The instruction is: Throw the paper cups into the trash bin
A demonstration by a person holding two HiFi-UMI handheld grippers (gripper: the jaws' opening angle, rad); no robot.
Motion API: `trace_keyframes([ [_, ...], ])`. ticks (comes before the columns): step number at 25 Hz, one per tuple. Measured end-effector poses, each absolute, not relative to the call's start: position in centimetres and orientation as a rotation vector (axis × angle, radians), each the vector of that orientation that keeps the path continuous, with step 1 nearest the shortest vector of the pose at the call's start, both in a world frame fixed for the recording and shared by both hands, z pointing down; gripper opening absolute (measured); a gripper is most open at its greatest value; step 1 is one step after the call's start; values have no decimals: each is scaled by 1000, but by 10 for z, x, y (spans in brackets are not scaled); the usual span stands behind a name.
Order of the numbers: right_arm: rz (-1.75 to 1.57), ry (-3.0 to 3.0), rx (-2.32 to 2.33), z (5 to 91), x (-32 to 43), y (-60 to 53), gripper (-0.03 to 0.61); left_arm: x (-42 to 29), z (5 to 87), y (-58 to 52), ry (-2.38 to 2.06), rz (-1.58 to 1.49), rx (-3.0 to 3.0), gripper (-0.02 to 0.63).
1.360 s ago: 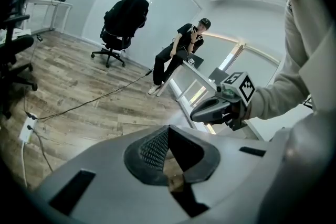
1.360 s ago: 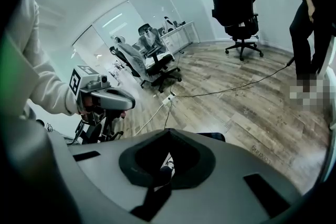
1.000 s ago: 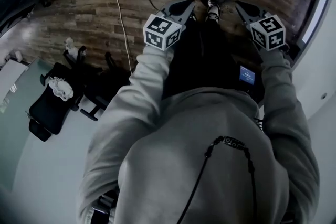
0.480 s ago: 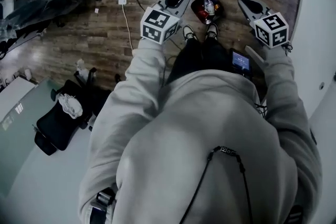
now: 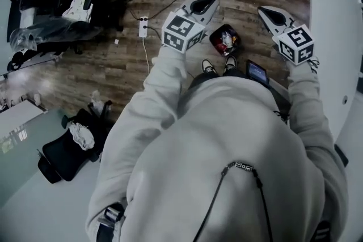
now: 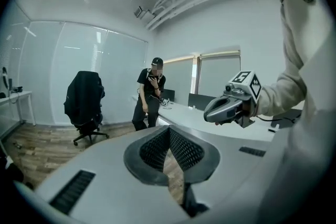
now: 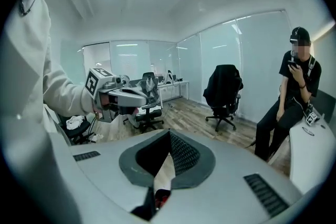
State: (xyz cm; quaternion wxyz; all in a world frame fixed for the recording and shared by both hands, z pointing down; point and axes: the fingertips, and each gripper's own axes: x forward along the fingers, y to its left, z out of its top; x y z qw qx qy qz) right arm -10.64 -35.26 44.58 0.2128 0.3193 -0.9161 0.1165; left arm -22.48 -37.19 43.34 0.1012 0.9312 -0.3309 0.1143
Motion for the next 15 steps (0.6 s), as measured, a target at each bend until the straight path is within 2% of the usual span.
trace_keyframes([
  [7, 136, -2628, 979, 368, -109, -346, 20, -225, 368, -377, -1035, 297, 2832, -2],
  [15, 75, -2689, 1014, 325, -98, -346, 20, -211, 334, -378, -1072, 234, 2879, -2],
])
